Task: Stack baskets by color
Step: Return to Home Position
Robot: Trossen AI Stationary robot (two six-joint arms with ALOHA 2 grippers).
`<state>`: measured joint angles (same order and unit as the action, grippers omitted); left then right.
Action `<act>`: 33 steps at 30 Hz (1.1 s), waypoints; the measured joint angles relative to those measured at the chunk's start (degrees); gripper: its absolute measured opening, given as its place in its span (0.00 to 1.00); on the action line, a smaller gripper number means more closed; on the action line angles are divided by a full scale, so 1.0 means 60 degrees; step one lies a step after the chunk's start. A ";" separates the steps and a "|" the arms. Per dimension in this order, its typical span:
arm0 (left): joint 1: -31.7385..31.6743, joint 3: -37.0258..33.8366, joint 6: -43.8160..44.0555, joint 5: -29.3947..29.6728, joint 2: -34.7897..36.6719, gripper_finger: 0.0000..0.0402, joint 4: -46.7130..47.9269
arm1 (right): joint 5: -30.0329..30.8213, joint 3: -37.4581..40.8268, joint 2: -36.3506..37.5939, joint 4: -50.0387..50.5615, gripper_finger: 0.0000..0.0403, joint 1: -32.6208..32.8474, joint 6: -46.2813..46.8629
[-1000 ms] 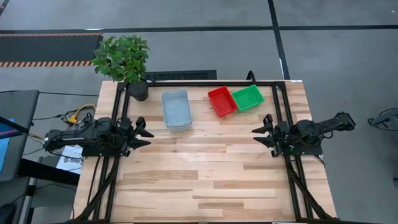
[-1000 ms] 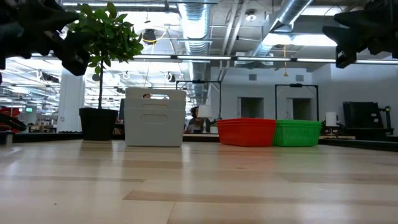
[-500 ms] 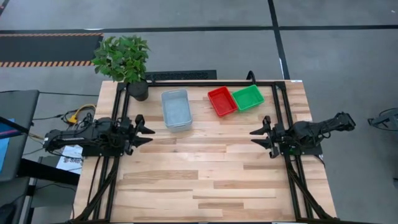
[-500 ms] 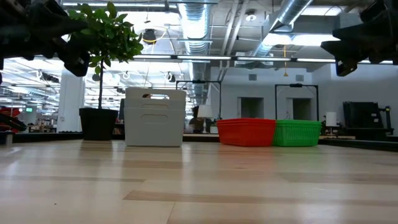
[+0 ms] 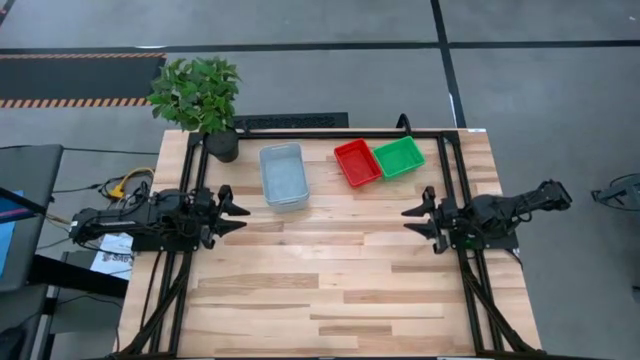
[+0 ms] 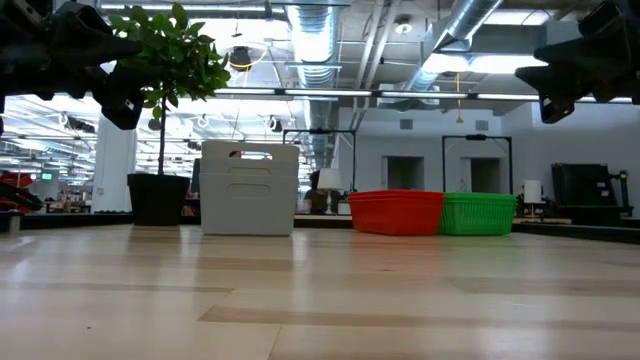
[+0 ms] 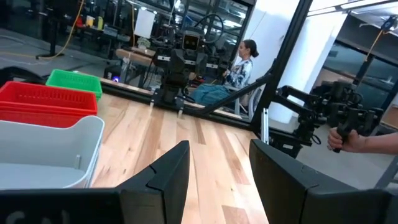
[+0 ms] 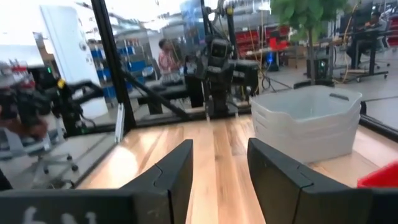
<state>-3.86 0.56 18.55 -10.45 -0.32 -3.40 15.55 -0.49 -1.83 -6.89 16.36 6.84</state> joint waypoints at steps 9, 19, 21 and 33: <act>0.0004 0.0087 -0.0357 0.0086 0.0022 0.39 -0.0104 | 0.0309 0.0000 0.0280 -0.1101 0.43 -0.0020 -0.0726; 0.0000 -0.0004 -0.0713 0.0301 0.0015 0.39 -0.0004 | 0.1140 0.0000 0.0280 -0.0220 0.43 -0.0871 -0.0359; 0.0000 -0.0004 -0.0779 0.0315 0.0015 0.39 -0.0011 | 0.1135 0.0000 0.0280 0.0068 0.44 -0.0980 -0.0188; 0.0000 -0.0022 -0.0841 0.0389 0.0015 0.39 0.0004 | 0.1108 0.0000 0.0280 0.0368 0.43 -0.1129 0.0035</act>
<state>-3.86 0.43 13.50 -8.12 -0.23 -3.38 22.20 -0.49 -0.14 -4.68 9.58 7.05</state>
